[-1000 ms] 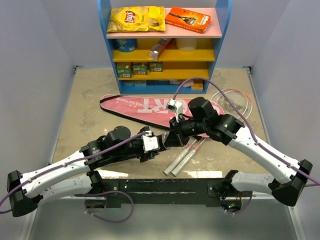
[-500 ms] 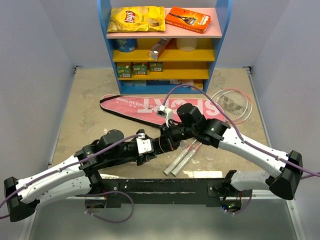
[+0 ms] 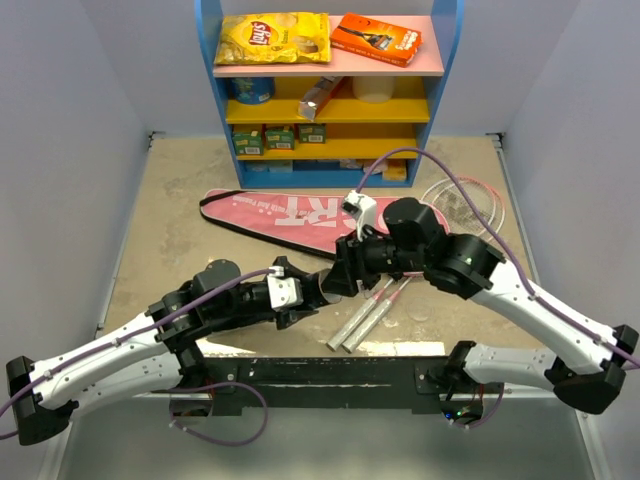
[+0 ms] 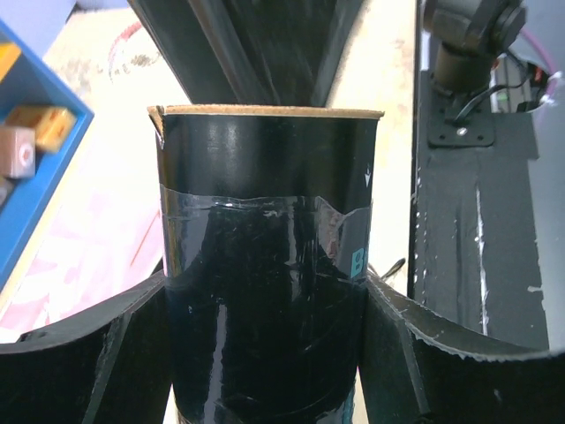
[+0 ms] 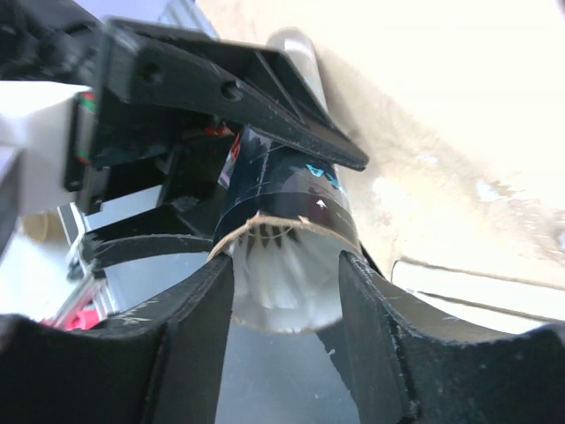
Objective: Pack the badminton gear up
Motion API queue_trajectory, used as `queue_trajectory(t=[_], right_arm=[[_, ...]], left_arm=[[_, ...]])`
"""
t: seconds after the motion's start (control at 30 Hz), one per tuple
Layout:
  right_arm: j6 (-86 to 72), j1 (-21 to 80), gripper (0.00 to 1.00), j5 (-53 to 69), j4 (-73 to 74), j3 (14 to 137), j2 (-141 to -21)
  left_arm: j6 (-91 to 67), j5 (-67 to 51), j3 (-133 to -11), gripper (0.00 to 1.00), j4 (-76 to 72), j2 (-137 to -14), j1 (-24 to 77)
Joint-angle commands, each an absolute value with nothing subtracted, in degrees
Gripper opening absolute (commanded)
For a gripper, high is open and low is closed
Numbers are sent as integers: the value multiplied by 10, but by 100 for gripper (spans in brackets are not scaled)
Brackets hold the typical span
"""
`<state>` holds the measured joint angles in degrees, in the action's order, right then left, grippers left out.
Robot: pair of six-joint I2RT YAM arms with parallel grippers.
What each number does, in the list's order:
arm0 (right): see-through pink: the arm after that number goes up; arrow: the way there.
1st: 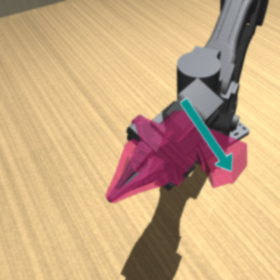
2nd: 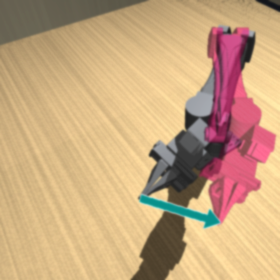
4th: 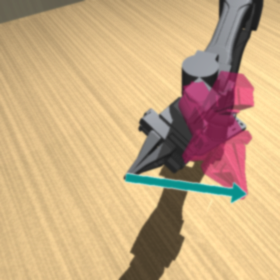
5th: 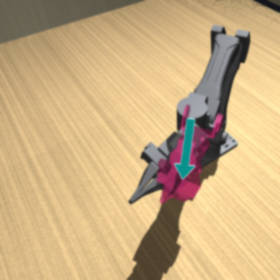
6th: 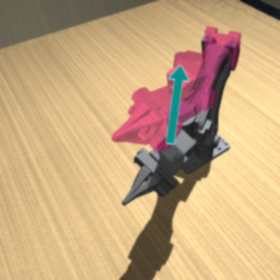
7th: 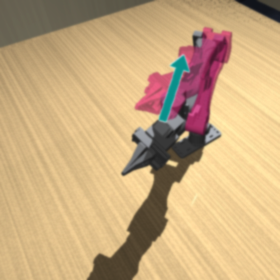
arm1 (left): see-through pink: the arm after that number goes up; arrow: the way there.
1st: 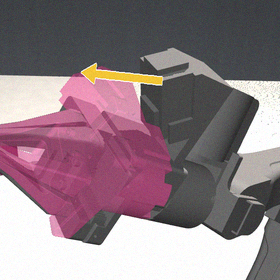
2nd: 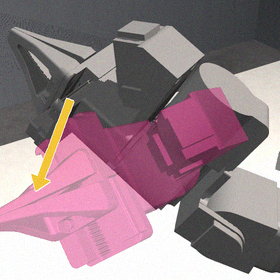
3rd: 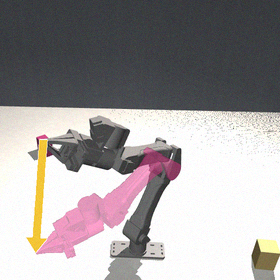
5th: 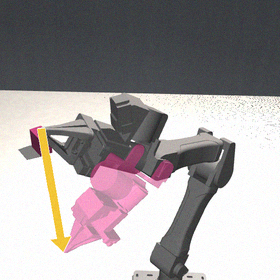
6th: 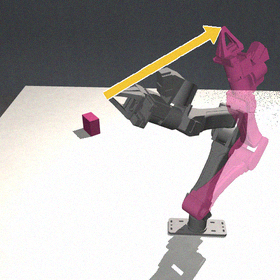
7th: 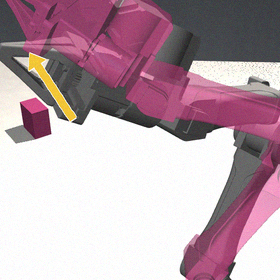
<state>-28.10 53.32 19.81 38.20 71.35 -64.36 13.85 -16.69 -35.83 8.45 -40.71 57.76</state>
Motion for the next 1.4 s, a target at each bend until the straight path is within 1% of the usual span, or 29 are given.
queue_trajectory(t=[0.0, 0.17, 0.27, 0.33, 0.5, 0.63, 0.87, 0.97, 1.2, 1.37], right_arm=[[-285, 530, 57, 118, 430, 759, -599], [-295, 530, 59, 64, 489, 775, -554], [-303, 530, 59, 2, 525, 753, -542], [-313, 530, 59, -51, 540, 717, -544], [-329, 530, 58, -146, 541, 631, -578], [-318, 530, 56, -191, 519, 612, -635], [-255, 532, 53, -230, 471, 626, -728], [-211, 531, 50, -220, 455, 636, -758], [-119, 532, 47, -221, 436, 643, -817], [-91, 549, 46, -200, 425, 642, -838]], left_arm=[[131, -214, -368, 0, 31, -396, 584], [132, -208, -367, 0, 31, -396, 584], [131, -200, -367, 0, 33, -396, 584], [132, -196, -368, 0, 33, -395, 584], [129, -179, -367, 0, 31, -388, 584], [127, -174, -367, 0, 31, -384, 584], [120, -179, -364, 0, 27, -384, 584], [119, -179, -365, 0, 28, -383, 584], [120, -181, -364, 0, 29, -381, 584], [124, -181, -363, 0, 31, -378, 584]])
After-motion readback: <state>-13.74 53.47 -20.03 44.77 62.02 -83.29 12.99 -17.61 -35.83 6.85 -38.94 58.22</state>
